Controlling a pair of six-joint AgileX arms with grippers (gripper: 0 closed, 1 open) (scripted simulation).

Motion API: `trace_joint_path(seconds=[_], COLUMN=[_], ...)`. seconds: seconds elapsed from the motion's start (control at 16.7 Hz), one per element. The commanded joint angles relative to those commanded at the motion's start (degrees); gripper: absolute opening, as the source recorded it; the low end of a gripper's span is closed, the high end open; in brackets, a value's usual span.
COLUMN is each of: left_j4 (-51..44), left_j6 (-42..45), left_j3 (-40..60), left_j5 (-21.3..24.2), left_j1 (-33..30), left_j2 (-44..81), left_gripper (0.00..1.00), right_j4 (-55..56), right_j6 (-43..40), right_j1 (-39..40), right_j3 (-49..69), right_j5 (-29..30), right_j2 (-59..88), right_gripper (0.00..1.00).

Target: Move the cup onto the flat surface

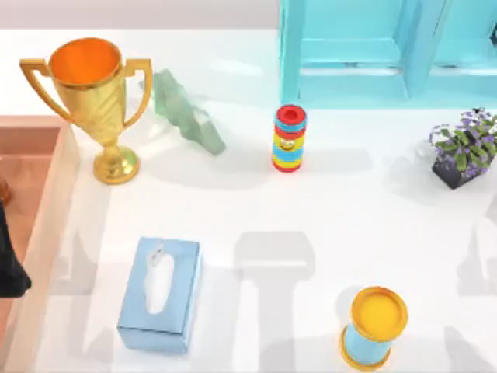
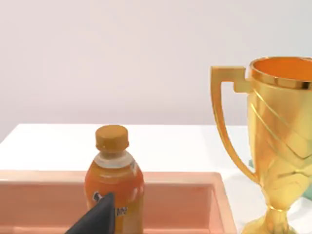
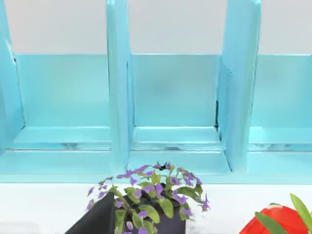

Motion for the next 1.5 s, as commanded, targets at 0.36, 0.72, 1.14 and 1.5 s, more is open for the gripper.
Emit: trace_joint_path(seconds=[0.36,0.72,1.14,1.5], left_j4=[-5.84,-27.39,-55.81,-70.41], left_j6=[1.49,6.44,12.78,16.28], left_j3=[6.14,28.02,54.96,70.66], left_j5=[-0.08,-0.03,-0.02,-0.07], left_j1=[1.43,5.99,12.00,15.29], left_j2=[6.18,33.17,69.46,87.93], left_gripper=[1.00,1.00,1.00,1.00], right_j4=[0.00,0.00,0.00,0.00], right_j6=[0.00,0.00,0.00,0.00], right_j1=[0.00,0.00,0.00,0.00], right_j3=[0.00,0.00,0.00,0.00], right_j5=[0.00,0.00,0.00,0.00], right_j2=[0.00,0.00,0.00,0.00], right_gripper=[1.00,1.00,1.00,1.00])
